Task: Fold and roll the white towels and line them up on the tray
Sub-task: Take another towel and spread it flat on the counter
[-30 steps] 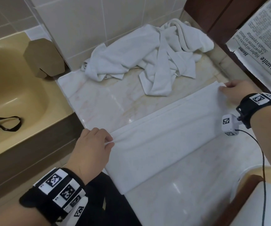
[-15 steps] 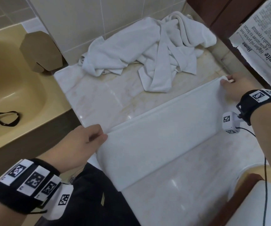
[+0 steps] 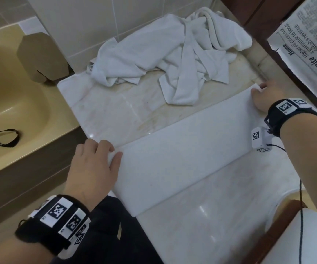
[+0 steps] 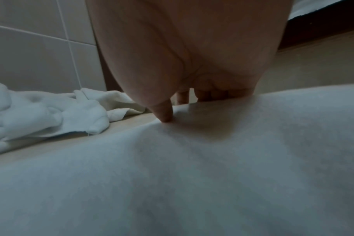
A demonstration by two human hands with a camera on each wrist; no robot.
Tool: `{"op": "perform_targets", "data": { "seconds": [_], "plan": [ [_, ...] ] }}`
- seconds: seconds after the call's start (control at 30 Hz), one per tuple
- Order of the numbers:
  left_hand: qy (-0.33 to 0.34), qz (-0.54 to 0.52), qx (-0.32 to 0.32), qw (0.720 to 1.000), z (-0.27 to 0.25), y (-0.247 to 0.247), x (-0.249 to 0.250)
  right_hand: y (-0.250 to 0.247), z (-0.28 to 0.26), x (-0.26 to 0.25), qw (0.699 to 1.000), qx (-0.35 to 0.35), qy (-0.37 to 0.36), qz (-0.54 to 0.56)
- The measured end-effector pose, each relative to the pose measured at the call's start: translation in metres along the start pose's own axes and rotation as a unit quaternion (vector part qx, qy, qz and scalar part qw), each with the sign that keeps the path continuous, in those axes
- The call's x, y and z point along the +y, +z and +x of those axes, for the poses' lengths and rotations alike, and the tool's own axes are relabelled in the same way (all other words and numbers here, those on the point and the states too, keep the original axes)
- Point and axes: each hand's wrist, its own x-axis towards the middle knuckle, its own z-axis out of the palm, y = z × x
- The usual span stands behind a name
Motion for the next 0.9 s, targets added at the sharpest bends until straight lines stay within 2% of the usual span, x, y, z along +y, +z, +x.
{"op": "perform_targets", "data": {
  "seconds": [0.07, 0.13, 0.2, 0.27, 0.3, 0.37, 0.5, 0.63, 0.7, 0.77, 0.8, 0.9],
  "plan": [
    [0.031, 0.002, 0.002, 1.0, 0.0, 0.003, 0.004, -0.001, -0.015, -0.005, 0.999, 0.039, 0.005, -0.028],
    [0.1, -0.01, -0.02, 0.995, 0.001, 0.009, 0.01, 0.004, -0.051, -0.018, 0.998, 0.042, -0.009, -0.054],
    [0.176, -0.004, -0.079, 0.981, 0.004, 0.019, 0.019, 0.02, -0.1, -0.032, 0.997, -0.052, -0.019, -0.057],
    [0.218, 0.022, -0.141, 0.965, 0.006, 0.027, 0.025, 0.044, -0.138, -0.034, 0.979, -0.18, -0.04, -0.089],
    [0.23, 0.036, -0.16, 0.959, 0.006, 0.029, 0.026, 0.052, -0.146, -0.03, 0.972, -0.204, -0.045, -0.104],
    [0.247, 0.053, -0.176, 0.951, 0.007, 0.029, 0.027, 0.053, -0.137, -0.018, 0.973, -0.195, -0.045, -0.117],
    [0.256, 0.072, -0.199, 0.943, 0.009, 0.025, 0.034, 0.014, -0.083, -0.006, 0.975, -0.146, -0.05, -0.16],
    [0.255, 0.061, -0.208, 0.942, 0.012, 0.028, 0.047, -0.01, -0.044, 0.004, 0.971, -0.152, -0.052, -0.178],
    [0.253, 0.056, -0.207, 0.943, 0.012, 0.03, 0.05, -0.013, -0.058, -0.004, 0.979, -0.132, -0.042, -0.15],
    [0.253, 0.054, -0.207, 0.944, 0.012, 0.03, 0.049, -0.001, -0.095, -0.02, 0.99, -0.095, -0.044, -0.096],
    [0.254, 0.049, -0.207, 0.943, 0.012, 0.03, 0.049, 0.01, -0.116, -0.026, 0.991, -0.102, -0.06, -0.069],
    [0.258, 0.044, -0.201, 0.944, 0.013, 0.032, 0.048, 0.051, -0.177, -0.034, 0.968, -0.208, -0.122, -0.067]
  ]
}}
